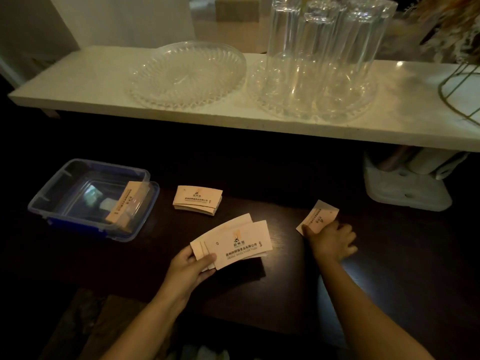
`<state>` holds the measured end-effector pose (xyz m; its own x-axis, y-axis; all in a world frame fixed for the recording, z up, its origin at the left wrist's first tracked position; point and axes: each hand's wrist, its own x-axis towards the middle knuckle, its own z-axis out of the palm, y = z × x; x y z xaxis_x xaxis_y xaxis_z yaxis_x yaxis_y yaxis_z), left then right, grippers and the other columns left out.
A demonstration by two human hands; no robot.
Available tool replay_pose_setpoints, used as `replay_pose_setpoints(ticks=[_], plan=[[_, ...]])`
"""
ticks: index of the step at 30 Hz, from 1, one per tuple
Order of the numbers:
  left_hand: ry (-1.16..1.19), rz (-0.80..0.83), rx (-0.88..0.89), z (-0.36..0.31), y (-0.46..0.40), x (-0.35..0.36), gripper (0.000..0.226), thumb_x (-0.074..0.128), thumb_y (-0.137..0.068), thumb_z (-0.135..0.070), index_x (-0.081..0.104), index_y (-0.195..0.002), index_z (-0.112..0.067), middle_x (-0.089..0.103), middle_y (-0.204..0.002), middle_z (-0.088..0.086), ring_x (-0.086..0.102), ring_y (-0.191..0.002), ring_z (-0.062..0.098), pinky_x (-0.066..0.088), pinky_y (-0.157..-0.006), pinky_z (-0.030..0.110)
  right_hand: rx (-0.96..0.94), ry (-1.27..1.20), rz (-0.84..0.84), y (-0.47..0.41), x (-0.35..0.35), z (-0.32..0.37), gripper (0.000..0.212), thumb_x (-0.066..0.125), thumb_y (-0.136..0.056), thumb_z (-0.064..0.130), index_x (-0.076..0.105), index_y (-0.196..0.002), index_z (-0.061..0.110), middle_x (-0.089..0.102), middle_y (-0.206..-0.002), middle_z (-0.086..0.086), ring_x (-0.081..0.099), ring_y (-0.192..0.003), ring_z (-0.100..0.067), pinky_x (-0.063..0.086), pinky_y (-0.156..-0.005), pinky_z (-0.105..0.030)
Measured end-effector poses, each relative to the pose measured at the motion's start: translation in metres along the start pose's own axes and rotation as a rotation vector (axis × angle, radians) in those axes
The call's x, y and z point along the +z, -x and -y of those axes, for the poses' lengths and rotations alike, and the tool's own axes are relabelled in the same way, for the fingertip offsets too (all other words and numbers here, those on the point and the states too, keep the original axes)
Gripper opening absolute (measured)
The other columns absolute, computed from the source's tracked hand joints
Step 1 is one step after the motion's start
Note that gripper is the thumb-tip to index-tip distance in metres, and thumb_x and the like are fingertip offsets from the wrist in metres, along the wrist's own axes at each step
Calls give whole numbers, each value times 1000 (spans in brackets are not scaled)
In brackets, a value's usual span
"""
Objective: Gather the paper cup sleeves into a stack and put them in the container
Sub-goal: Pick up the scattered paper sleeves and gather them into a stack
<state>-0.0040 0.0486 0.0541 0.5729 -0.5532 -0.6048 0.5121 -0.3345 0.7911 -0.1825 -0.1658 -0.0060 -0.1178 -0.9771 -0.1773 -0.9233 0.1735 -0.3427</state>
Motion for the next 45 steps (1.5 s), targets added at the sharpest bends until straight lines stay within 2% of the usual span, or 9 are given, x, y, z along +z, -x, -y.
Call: replay_pose_setpoints(ticks=[7, 13, 16, 20, 23, 29, 38, 41, 45], plan=[[17, -21, -7, -4, -2, -3, 32, 60, -81, 1, 56, -108, -14, 67, -98, 7, 64, -90, 20, 52, -68, 28, -67, -132, 132, -4, 3, -6, 57, 76, -73, 29, 51, -118, 6, 52, -123, -23, 42, -116, -40, 33, -96, -49], [-9, 17, 0, -6, -2, 0, 38, 61, -80, 0, 54, -116, -11, 66, -107, 12, 64, -94, 22, 52, -72, 30, -183, -906, 201, 15, -32, -14, 17, 61, -84, 0, 60, -98, 10, 66, -97, -10, 64, -90, -29, 54, -66, -26], [-21, 61, 21, -8, -2, 0, 38, 61, -80, 0, 54, -116, -11, 67, -104, 10, 65, -94, 21, 53, -73, 30, -321, -1141, 449, 34, -70, -10, 22, 62, -82, 1, 66, -84, 22, 71, -81, 4, 66, -74, -11, 54, -56, -14], [-35, 152, 70, -10, -1, 4, 37, 62, -79, 0, 56, -113, -13, 69, -102, 9, 66, -94, 20, 55, -74, 30, -490, -845, 711, 58, -91, -6, 15, 67, -77, -3, 68, -85, 9, 70, -83, -4, 66, -78, -15, 55, -62, -22], [-88, 190, 126, -12, 1, 5, 37, 64, -78, -1, 58, -109, -20, 71, -102, 5, 67, -95, 17, 58, -70, 27, -480, -682, 677, 68, -89, -2, 26, 70, -77, 1, 62, -91, 20, 67, -89, 0, 65, -81, -10, 56, -59, -17], [-137, 251, 180, -14, 5, 4, 34, 66, -76, -1, 60, -99, -25, 76, -90, -2, 69, -91, 14, 58, -65, 22, -521, -547, 596, 74, -71, 8, 67, 75, -72, 6, 42, -127, 26, 62, -74, -15, 64, -75, -28, 54, -73, -41], [-313, 257, 229, -10, 6, 6, 39, 64, -77, 2, 60, -100, -29, 71, -99, -3, 69, -90, 10, 57, -68, 22, -595, -740, 668, 87, -30, 0, 102, 70, -75, 0, 8, -137, 53, 46, -124, 6, 53, -109, -8, 48, -94, -29], [-410, 233, 261, -2, 3, 11, 34, 60, -81, -1, 60, -104, -27, 68, -102, -7, 65, -91, 0, 54, -73, 16, -757, -656, 495, 95, -18, -3, 88, 66, -77, -3, 21, -134, 47, 49, -116, 16, 49, -107, 4, 35, -88, 0], [-298, 85, 220, 14, 0, 23, 13, 52, -88, -27, 64, -94, -27, 66, -92, -10, 62, -78, -5, 47, -58, 8, -817, -576, 352, 106, -1, -13, 74, 61, -80, -4, 35, -132, 42, 47, -104, 6, 51, -89, 3, 38, -76, 2]])
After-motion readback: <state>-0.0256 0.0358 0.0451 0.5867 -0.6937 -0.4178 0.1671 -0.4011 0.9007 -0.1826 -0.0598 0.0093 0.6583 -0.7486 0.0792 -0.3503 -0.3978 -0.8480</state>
